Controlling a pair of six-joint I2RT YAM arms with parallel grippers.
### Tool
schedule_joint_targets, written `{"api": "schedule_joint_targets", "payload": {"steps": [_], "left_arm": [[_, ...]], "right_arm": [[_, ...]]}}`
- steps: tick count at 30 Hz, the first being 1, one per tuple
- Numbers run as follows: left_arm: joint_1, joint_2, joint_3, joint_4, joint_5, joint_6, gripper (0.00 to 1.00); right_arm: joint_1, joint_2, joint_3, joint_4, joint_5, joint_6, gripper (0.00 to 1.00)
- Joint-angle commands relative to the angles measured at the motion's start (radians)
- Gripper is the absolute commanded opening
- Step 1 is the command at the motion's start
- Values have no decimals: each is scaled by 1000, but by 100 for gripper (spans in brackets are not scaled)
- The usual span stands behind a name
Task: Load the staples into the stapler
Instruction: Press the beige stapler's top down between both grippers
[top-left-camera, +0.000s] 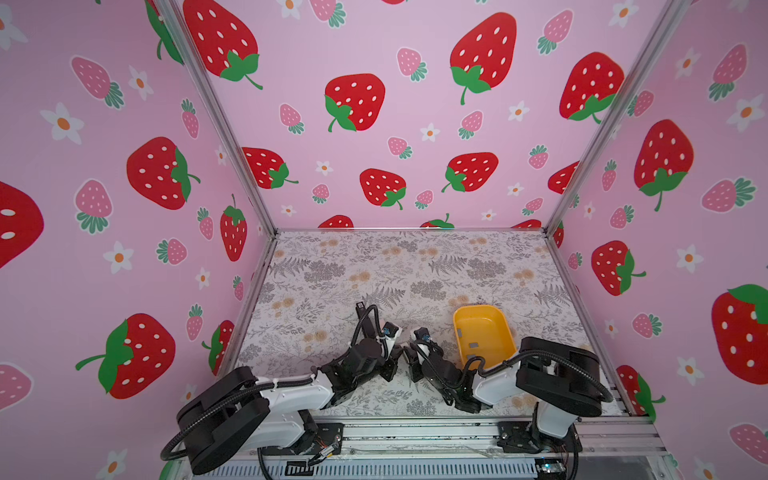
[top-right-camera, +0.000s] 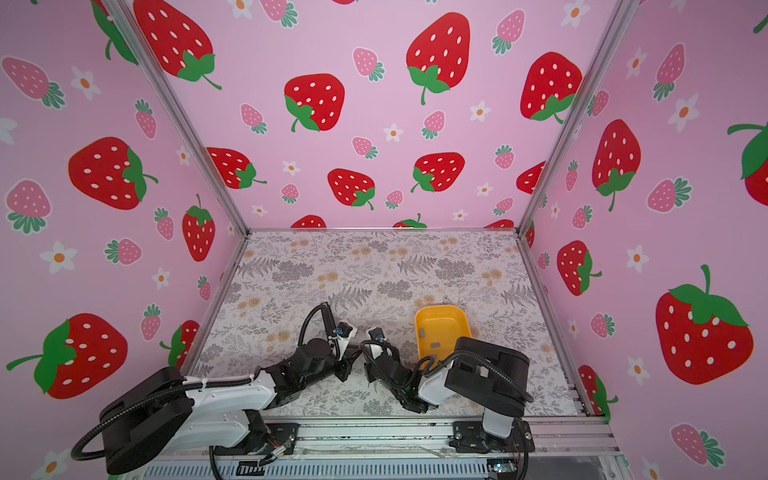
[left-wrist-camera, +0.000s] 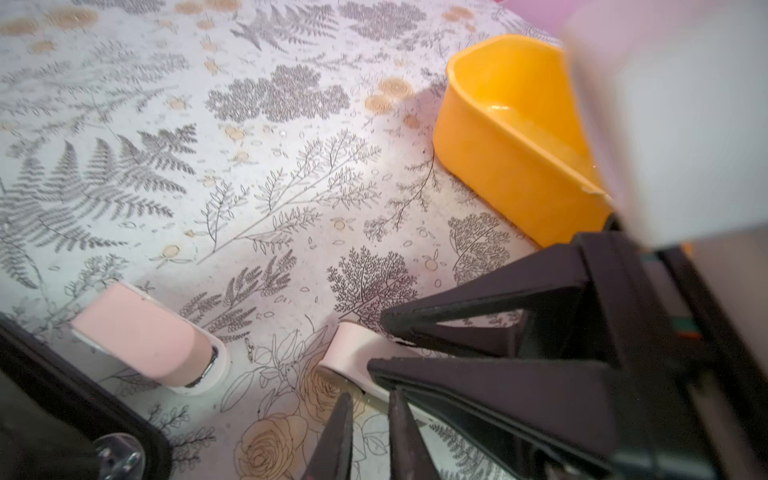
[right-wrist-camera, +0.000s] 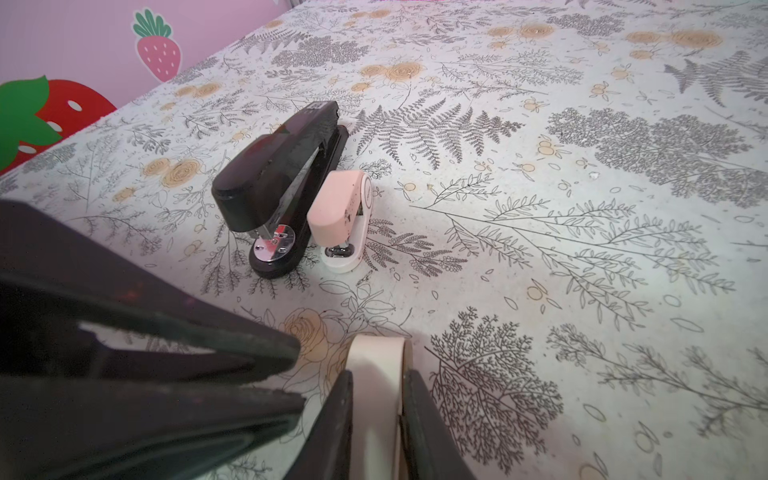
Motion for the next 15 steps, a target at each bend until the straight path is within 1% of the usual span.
{"api": "schedule_joint_targets", "payload": {"steps": [1,10,15], "left_arm": [[-4,-12,14,-49,-7,10,20],[-5,66,49,-17,7,9,19],[-4,93,59,-2,17,7,19]], "right_arm": [[6,-11,10,-154,9,-36,25],[6,-93,52,-206,15,-91,29],[6,-74,44,-193,-7,-78,29]]}}
